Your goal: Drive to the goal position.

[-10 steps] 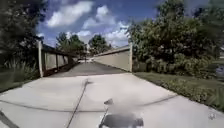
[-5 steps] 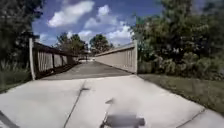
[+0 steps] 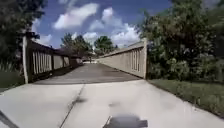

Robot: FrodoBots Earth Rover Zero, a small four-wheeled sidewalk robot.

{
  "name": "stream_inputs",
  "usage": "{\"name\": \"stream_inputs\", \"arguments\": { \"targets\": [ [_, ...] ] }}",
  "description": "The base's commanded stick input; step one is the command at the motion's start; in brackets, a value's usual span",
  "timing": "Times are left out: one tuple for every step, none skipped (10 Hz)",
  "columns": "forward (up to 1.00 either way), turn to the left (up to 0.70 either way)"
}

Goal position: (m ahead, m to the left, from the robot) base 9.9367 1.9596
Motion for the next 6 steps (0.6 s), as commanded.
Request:
{"name": "stream_inputs", "arguments": {
  "targets": [
    [0.85,0.34],
    [0.85,0.34],
    [0.85,0.34],
    [0.85,0.34],
    [0.85,0.34],
    [0.85,0.06]
  ]
}}
